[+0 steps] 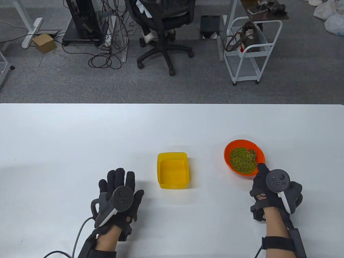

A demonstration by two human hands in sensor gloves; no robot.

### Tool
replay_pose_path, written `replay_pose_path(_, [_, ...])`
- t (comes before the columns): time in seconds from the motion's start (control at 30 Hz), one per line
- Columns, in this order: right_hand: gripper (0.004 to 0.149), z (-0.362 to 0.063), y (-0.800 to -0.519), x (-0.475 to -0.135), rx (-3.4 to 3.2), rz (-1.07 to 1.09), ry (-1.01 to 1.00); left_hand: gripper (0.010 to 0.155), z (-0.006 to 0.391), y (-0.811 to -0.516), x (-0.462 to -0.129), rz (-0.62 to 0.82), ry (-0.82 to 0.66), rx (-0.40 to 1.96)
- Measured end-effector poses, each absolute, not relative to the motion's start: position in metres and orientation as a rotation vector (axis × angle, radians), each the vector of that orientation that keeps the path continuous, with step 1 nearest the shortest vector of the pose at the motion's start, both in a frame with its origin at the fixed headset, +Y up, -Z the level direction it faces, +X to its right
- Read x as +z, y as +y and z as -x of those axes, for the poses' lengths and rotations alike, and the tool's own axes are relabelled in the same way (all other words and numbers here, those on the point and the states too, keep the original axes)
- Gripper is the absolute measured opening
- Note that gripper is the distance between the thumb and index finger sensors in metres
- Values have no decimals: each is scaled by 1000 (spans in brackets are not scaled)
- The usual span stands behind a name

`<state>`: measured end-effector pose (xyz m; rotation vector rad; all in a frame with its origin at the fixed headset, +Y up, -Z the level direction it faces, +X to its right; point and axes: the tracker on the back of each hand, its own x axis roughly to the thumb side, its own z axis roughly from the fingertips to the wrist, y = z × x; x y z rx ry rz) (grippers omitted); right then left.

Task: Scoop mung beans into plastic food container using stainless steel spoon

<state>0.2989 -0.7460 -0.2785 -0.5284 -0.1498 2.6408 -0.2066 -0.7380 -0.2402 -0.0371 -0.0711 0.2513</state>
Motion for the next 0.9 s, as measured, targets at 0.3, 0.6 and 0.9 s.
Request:
replay_pose_path(0.3, [49, -296, -743, -280, 2643, 462, 50, 76, 206, -738, -240, 42, -72, 251])
replay_pose_path(0.6, [46, -276, -739, -282, 2940, 373, 32, 77, 206, -738, -240, 44, -71, 251])
replay_pose_path(0.9, [46, -277, -748, -282, 2806, 256, 95, 77, 206, -738, -240, 50, -71, 252])
